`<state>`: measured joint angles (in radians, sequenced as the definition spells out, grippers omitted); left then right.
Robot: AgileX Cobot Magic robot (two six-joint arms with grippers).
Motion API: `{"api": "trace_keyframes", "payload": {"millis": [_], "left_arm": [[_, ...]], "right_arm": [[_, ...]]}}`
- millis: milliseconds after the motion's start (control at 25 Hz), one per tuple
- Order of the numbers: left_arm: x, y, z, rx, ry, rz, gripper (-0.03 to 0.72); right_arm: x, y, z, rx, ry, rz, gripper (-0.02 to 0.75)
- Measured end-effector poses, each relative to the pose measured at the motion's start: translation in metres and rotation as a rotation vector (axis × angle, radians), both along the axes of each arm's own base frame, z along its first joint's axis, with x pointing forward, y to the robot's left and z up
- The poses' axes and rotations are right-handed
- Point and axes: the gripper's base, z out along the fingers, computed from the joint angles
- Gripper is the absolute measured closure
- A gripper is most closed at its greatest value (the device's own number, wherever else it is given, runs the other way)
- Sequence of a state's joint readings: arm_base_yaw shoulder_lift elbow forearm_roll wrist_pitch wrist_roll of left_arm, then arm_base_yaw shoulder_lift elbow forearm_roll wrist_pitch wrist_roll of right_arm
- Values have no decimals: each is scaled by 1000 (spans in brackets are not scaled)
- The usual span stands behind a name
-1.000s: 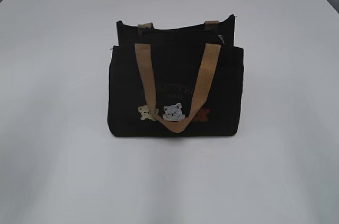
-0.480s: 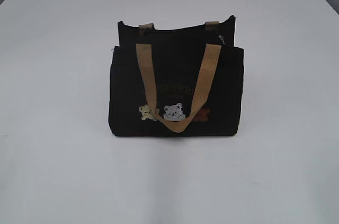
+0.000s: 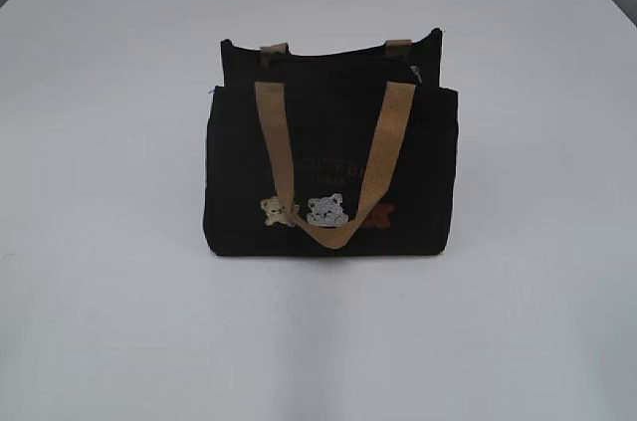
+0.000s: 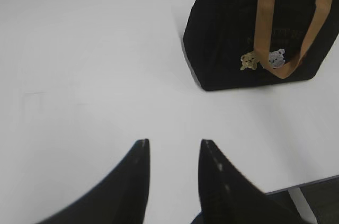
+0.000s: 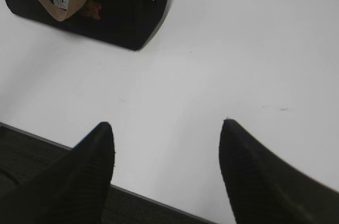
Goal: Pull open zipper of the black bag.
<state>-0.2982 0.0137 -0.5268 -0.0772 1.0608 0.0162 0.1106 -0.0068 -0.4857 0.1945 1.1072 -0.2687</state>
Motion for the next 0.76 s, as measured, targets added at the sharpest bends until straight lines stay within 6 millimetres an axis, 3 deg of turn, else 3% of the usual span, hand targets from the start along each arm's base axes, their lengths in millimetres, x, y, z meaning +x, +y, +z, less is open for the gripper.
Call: {"api": "trace_keyframes", "payload": {"millis": [320,760], "left_arm": [[-2,-1,0,-5,-22,240,449],[-2,-2,0,-7,-22,249,452]], "right_arm": [[1,1,0,3,-1,-79,255],[1,1,0,2,0,-81,256]]}}
